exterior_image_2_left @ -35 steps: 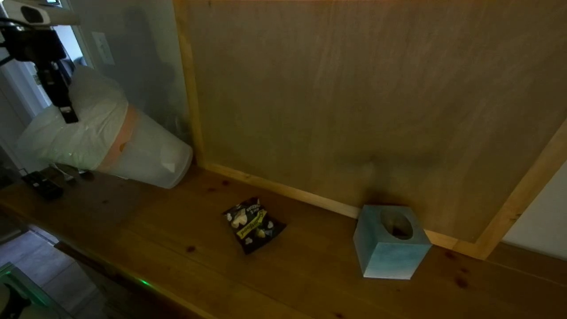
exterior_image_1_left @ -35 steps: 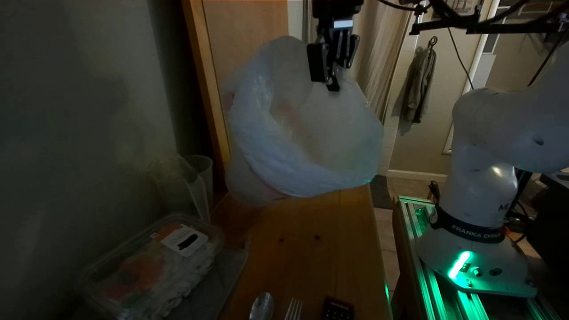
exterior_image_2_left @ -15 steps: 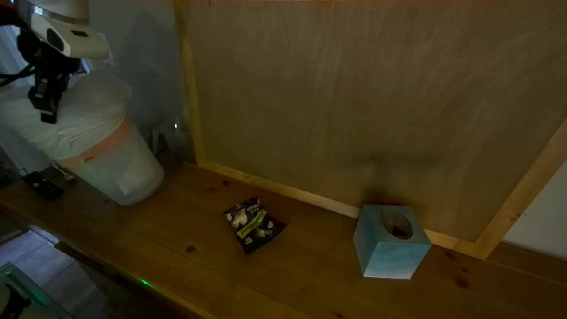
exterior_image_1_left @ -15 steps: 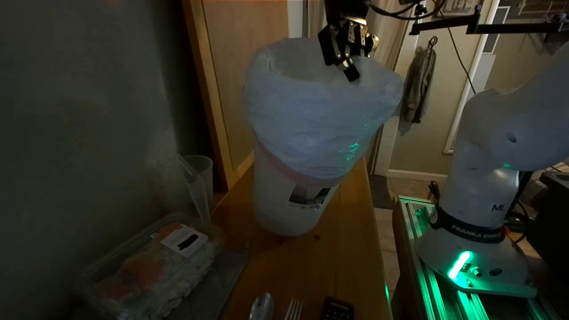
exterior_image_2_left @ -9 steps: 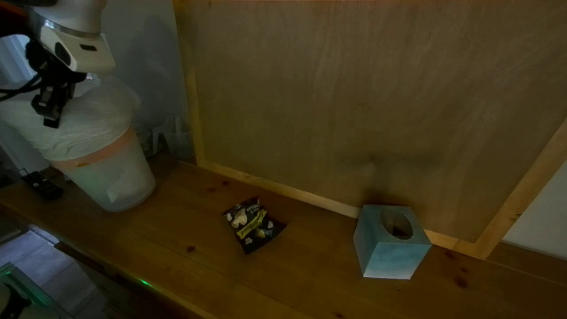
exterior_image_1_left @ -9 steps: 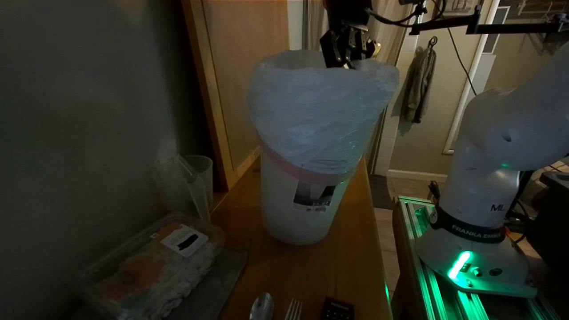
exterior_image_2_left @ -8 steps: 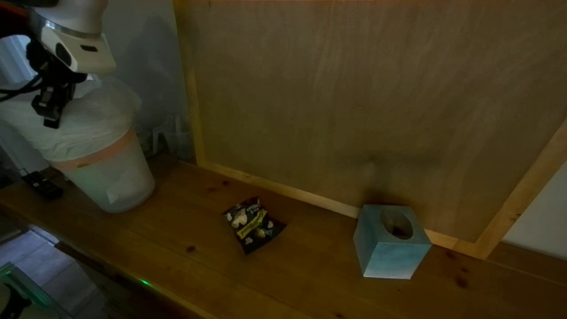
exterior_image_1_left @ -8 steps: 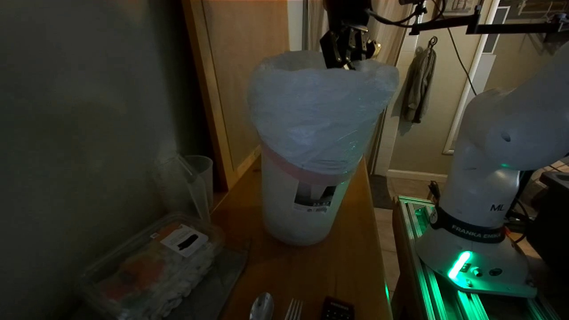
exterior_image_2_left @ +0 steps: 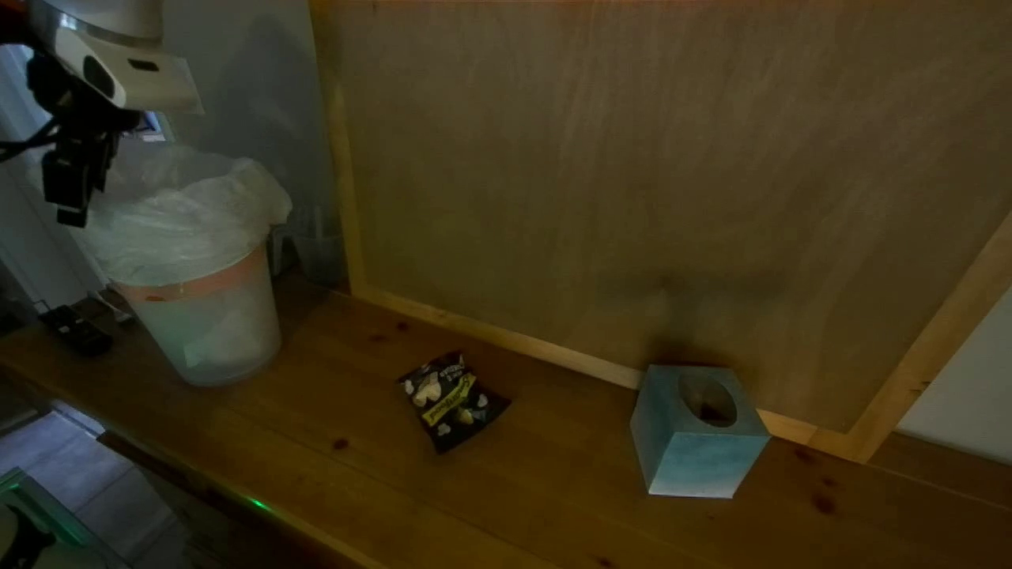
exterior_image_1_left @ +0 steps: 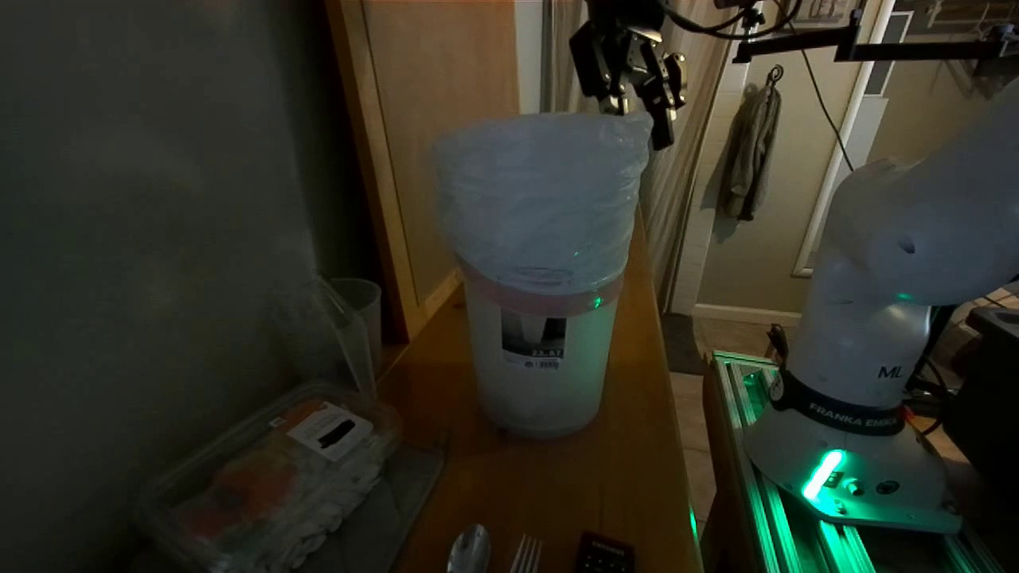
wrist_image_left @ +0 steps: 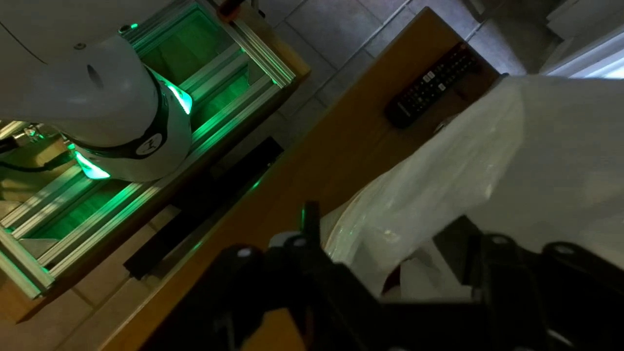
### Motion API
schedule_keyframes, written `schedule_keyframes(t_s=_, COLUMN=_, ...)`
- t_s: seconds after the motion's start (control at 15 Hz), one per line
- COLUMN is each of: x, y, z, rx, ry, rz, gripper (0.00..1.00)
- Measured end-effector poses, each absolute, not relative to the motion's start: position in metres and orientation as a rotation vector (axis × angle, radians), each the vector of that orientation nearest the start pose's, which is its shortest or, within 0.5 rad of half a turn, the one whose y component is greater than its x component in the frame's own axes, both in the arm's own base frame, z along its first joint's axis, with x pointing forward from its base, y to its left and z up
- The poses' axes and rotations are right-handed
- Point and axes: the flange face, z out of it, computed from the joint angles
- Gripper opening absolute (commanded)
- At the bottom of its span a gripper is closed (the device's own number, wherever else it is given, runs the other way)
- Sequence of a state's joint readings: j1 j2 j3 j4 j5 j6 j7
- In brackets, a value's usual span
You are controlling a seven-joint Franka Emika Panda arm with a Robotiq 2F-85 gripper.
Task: Correct the bin's position
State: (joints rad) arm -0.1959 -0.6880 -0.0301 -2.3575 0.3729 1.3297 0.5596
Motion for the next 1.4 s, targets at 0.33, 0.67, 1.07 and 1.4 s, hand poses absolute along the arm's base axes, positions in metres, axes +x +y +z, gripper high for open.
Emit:
schedule_keyframes(t_s=0.33, x=0.283, y=0.029, z=0.612, rx=-2.783, ry=0.892, rz=0.437, gripper=1.00)
schedule_keyframes(t_s=0.67, x=0.257, y=0.073, z=0.668, rx=-3.070, ry=0.849, rz=0.225, gripper=1.00)
schedule_keyframes(t_s=1.07, x=0.250, y=0.098, z=0.697, rx=-3.319, ry=0.743, rz=-0.104, gripper=1.00)
schedule_keyframes(t_s=1.4, x=0.261, y=0.107, z=0.708, rx=-3.280, ry=0.638, rz=-0.356, gripper=1.00)
